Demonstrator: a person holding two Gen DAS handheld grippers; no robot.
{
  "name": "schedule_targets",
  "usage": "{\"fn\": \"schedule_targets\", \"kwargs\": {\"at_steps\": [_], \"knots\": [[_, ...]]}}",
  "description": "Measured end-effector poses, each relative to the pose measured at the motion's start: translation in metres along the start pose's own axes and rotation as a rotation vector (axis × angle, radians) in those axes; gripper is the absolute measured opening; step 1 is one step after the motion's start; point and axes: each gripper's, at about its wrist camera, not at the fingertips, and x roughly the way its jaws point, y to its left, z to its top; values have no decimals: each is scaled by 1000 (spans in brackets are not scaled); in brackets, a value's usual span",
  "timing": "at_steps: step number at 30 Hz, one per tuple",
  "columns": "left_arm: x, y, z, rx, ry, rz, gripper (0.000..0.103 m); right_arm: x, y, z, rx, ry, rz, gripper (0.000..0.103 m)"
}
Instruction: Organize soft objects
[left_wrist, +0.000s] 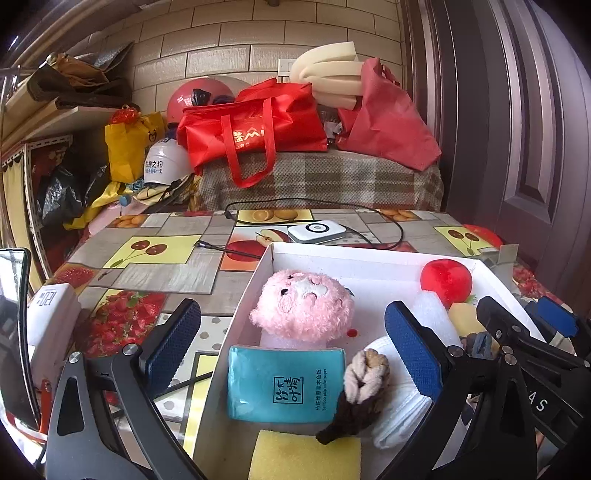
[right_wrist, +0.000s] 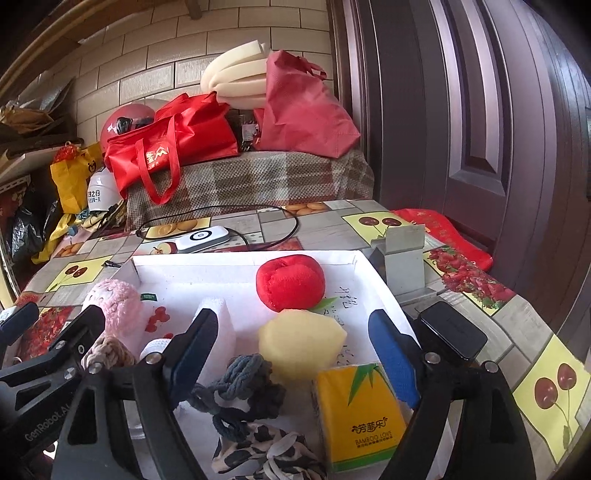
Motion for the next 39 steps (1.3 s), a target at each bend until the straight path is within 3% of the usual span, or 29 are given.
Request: {"fn": "schedule_targets", "kwargs": {"at_steps": [5,19,29,39], "knots": [[-5,6,0,-32,-26,-15,103,0,-5,-1,16,8,-6,103],[-16,7,-1,-29,-42,-7,103,-10,-5,-4,-9,-14,-6,103],[-53,26,-19,-47,-27,-47,103,-49,-3,-17,-75,-88,9,103],[-92,17,-36,52,-59,-37,103,-68,-12,-27,-67,-72,15,103]]}}
